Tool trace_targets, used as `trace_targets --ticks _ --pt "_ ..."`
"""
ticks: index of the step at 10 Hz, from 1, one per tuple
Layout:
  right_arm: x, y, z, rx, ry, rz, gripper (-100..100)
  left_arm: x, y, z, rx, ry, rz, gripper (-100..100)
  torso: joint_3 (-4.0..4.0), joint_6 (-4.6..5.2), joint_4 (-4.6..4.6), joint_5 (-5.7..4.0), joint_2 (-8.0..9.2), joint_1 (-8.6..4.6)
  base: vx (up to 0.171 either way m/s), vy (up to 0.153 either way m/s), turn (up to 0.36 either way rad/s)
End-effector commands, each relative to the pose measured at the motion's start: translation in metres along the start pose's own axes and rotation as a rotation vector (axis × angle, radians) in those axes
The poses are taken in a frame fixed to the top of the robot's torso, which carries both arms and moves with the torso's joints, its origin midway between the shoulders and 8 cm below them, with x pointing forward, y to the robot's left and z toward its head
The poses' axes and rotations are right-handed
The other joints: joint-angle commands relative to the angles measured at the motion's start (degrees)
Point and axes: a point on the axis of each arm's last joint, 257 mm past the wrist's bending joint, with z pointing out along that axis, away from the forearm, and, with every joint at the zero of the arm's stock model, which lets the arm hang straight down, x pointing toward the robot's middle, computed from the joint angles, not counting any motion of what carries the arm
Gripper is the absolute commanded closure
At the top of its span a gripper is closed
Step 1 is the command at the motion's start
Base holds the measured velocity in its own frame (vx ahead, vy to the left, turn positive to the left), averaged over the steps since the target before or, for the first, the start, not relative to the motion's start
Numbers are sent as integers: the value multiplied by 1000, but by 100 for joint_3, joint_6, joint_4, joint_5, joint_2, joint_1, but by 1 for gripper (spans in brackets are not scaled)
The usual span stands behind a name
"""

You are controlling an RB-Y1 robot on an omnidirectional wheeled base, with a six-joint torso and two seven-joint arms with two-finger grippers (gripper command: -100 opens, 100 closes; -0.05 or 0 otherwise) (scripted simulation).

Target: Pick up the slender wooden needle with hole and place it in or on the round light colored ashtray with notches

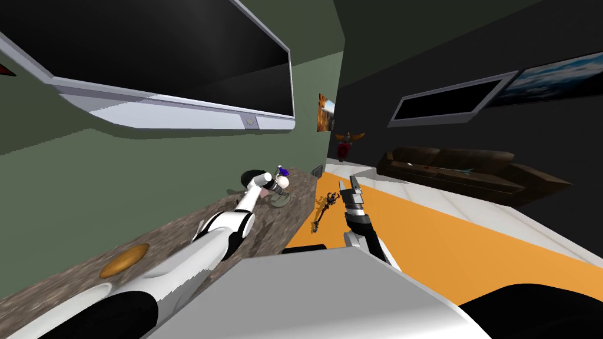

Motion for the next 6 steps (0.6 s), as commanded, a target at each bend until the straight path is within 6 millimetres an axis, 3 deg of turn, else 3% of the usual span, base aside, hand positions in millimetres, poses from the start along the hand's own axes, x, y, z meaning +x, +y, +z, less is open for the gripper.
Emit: trace_targets --ticks 1,2,4,5,6 --pt "0 0 0 0 0 0 0 13 -3 -4 2 -1 11 -100 0 0 0 0 0 0 -26 17 -15" --pt "0 0 0 0 0 0 0 21 -4 -8 2 0 12 -100 -4 0 -2 -3 -7 -15 -10 -4 4" --pt "0 0 0 0 0 0 0 8 -2 0 -22 -30 -19 -100 -11 0 -5 -6 -19 -27 3 -8 1" --pt "0 0 0 0 0 0 0 36 4 8 9 -30 34 -100 -13 -1 -6 -5 -21 -26 -91 45 172" --pt "0 0 0 0 0 0 0 35 5 9 6 -61 40 -100 0 -3 -2 -3 4 -10 -100 81 129"
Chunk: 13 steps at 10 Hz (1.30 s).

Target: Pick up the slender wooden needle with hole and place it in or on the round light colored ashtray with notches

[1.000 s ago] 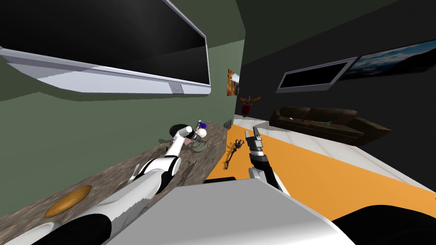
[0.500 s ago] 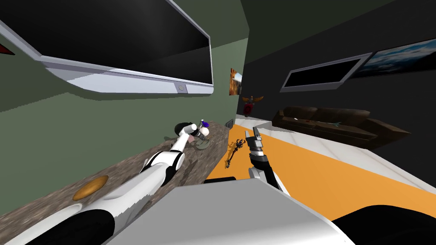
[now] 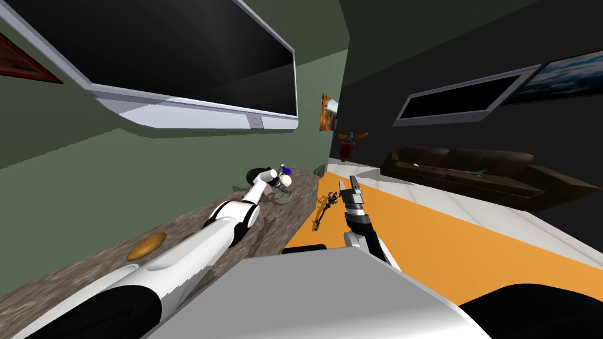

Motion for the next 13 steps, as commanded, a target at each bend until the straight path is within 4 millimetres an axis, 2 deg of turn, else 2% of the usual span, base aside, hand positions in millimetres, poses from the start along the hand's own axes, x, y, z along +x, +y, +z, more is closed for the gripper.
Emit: trace_targets --ticks 1,2,3,4,7,9,10,12,13 --pt "0 0 0 0 0 0 0 11 1 -3 9 -18 17 -100 0 0 0 0 0 0 -45 58 13" --pt "0 0 0 0 0 0 0 18 -1 -8 12 -16 20 -100 -5 2 -2 -1 -10 -6 -10 30 -13" --pt "0 0 0 0 0 0 0 16 -1 -7 4 -30 7 -100 -12 2 -4 -3 -22 -15 8 8 -2" --pt "0 0 0 0 0 0 0 36 5 0 45 -35 61 -100 -18 1 -7 -5 -31 -23 -76 68 225" --pt "0 0 0 0 0 0 0 50 0 -15 64 -72 74 -100 -6 1 -2 -1 -11 -7 -48 53 25" --pt "0 0 0 0 0 0 0 44 -1 -15 56 -90 58 -100 -17 1 -7 -6 -29 -29 6 -9 4" --pt "0 0 0 0 0 0 0 63 2 -12 108 -100 113 -100 -19 1 -8 -6 -32 -31 -77 76 224" --pt "0 0 0 0 0 0 0 62 -4 -24 129 -147 109 -100 0 0 0 1 0 2 -70 70 44" --pt "0 0 0 0 0 0 0 68 -6 -32 137 -150 106 -100 -4 1 -1 -1 -8 -8 -9 21 -16"
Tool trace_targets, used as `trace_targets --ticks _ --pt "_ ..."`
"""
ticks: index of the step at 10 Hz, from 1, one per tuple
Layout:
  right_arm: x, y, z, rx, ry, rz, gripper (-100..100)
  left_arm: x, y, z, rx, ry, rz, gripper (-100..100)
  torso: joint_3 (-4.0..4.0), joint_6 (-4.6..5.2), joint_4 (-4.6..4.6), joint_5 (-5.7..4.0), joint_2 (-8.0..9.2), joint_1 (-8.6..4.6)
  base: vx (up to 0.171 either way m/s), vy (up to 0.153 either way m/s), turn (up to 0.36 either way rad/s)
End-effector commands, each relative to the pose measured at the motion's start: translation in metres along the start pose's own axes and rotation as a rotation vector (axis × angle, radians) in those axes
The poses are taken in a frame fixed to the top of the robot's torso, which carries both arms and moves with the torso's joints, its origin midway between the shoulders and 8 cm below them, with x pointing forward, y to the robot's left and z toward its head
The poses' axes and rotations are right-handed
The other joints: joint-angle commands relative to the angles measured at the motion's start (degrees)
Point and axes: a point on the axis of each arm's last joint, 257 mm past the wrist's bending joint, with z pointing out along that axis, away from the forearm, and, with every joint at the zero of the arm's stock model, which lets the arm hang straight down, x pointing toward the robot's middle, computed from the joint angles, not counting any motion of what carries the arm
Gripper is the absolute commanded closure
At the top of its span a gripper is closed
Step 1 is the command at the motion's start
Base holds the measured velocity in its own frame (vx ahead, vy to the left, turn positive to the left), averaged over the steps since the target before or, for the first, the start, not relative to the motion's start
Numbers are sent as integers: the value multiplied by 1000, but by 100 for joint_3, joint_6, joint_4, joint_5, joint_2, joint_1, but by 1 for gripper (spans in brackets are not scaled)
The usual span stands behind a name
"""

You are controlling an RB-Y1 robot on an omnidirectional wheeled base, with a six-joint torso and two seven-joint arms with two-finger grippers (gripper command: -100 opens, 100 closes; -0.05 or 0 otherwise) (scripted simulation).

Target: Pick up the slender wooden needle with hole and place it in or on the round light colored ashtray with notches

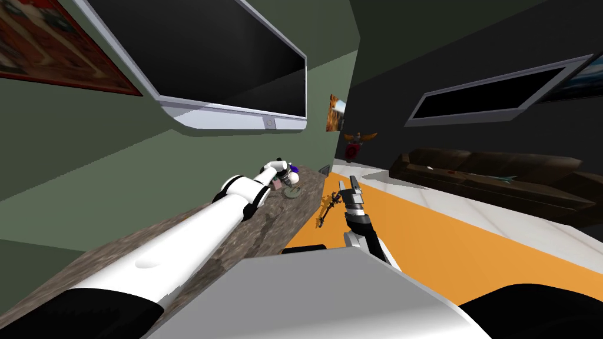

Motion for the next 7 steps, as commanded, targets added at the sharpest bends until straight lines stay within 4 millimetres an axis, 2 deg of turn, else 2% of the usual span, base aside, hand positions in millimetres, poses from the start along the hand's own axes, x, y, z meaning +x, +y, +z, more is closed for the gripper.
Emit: trace_targets --ticks 1,2,7 --pt "0 0 0 0 0 0 0 0 0 0 0 0 0 -100 0 0 0 0 0 0 -1 5 -2" --pt "0 0 0 0 0 0 0 0 0 -1 1 -1 -1 0 -5 0 -3 -1 -6 -5 0 0 0" --pt "0 0 0 0 0 0 0 0 0 -1 1 -1 -1 0 -8 0 -5 -2 -12 -9 0 0 0"
